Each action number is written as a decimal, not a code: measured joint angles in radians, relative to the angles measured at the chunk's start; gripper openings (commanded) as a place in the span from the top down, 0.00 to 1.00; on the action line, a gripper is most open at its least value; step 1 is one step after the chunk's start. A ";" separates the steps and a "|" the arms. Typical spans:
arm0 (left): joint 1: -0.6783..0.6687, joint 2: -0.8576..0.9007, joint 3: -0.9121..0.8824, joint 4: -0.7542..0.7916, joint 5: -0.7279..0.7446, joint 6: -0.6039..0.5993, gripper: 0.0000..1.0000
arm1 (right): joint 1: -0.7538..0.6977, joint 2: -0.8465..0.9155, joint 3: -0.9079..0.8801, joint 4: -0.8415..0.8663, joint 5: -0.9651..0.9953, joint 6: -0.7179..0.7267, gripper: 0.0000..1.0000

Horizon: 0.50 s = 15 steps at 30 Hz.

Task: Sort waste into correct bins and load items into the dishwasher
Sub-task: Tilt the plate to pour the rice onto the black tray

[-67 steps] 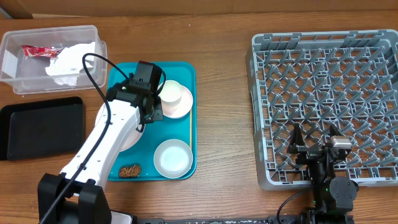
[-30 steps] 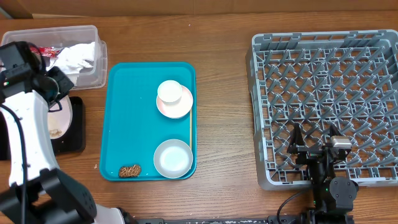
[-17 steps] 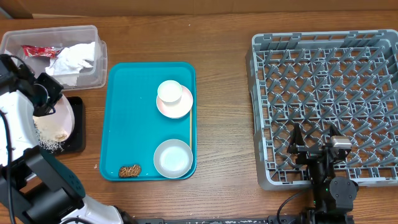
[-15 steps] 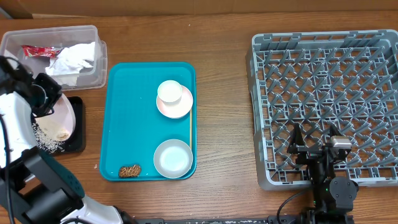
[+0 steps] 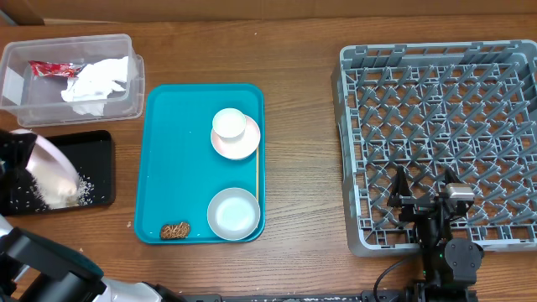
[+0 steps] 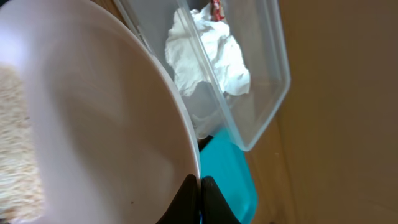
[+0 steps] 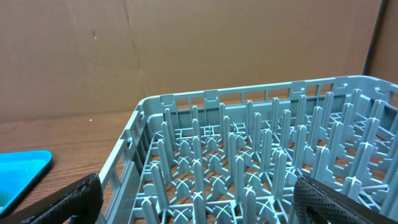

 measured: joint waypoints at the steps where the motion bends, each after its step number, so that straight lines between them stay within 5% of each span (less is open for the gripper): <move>1: 0.012 0.000 0.000 0.005 0.024 0.000 0.96 | 0.000 0.000 0.000 0.000 0.000 0.000 0.00; 15: 0.041 0.000 0.000 0.072 0.271 0.008 0.96 | 0.000 0.000 0.000 0.000 0.000 0.000 0.00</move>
